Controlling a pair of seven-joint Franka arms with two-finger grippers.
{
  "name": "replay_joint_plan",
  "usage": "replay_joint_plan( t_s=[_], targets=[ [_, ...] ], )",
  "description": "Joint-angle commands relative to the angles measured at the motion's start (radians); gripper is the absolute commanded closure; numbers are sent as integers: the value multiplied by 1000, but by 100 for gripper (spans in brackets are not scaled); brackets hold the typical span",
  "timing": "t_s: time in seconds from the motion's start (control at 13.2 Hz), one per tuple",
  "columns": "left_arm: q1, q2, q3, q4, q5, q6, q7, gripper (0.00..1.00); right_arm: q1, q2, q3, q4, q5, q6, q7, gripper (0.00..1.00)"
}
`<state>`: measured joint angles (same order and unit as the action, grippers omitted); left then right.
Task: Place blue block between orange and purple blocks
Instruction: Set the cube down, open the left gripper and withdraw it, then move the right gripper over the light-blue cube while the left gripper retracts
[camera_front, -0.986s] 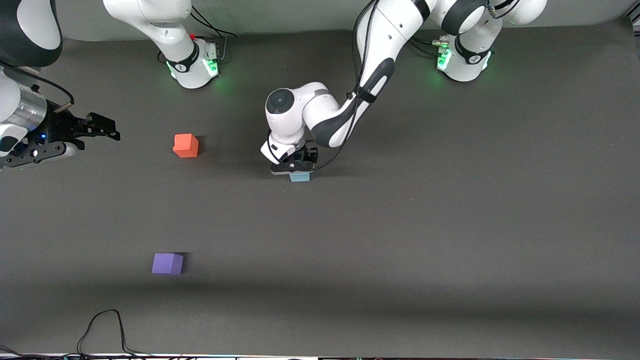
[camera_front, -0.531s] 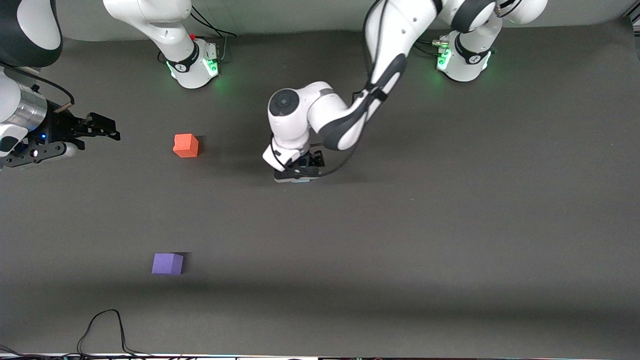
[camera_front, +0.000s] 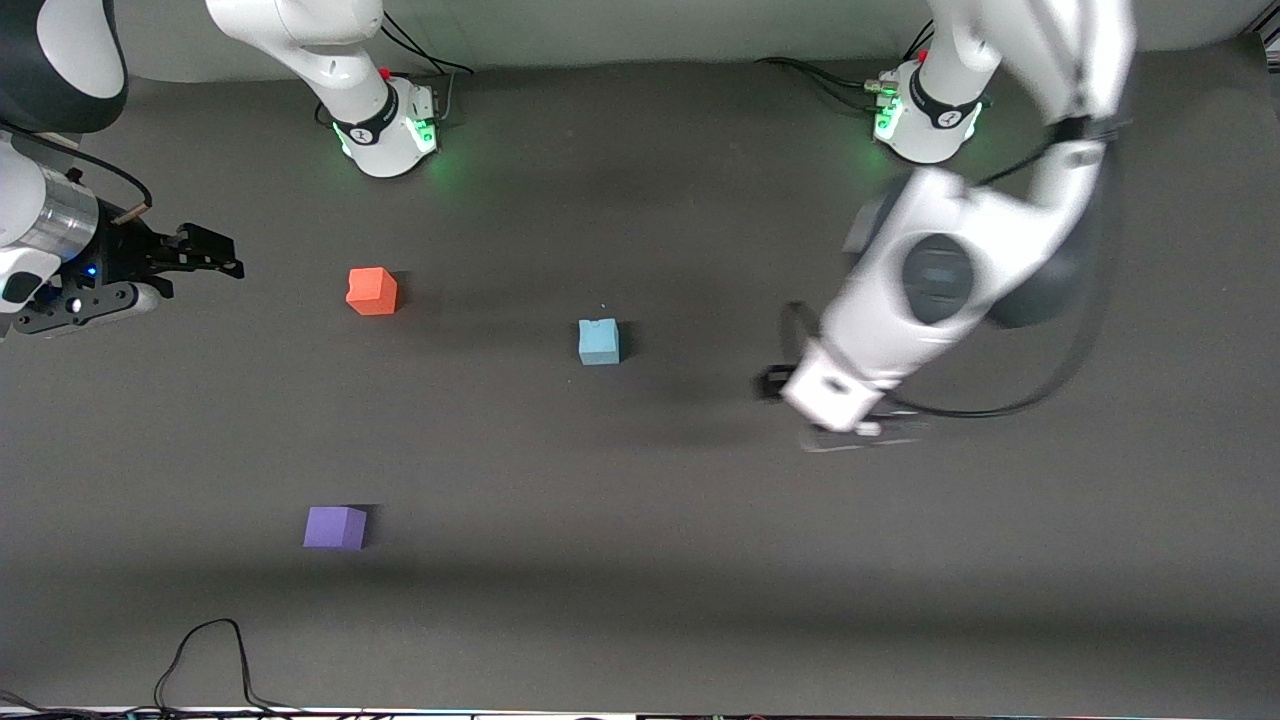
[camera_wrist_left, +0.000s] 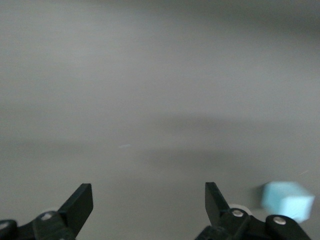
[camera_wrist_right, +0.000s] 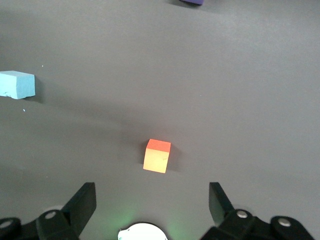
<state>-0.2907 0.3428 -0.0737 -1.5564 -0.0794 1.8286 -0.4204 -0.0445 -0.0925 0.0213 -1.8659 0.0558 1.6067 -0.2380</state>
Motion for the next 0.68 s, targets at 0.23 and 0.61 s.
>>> replay_joint_plan(
  t_s=[0.23, 0.61],
  targets=[
    [271, -226, -11, -111, -11, -172, 386, 0, 294, -3, 6, 71, 68, -24, 308, 0],
    [343, -333, -8, -160, 21, -167, 496, 0, 607, 126, 6, 319, 101, -27, 772, 0]
  ],
)
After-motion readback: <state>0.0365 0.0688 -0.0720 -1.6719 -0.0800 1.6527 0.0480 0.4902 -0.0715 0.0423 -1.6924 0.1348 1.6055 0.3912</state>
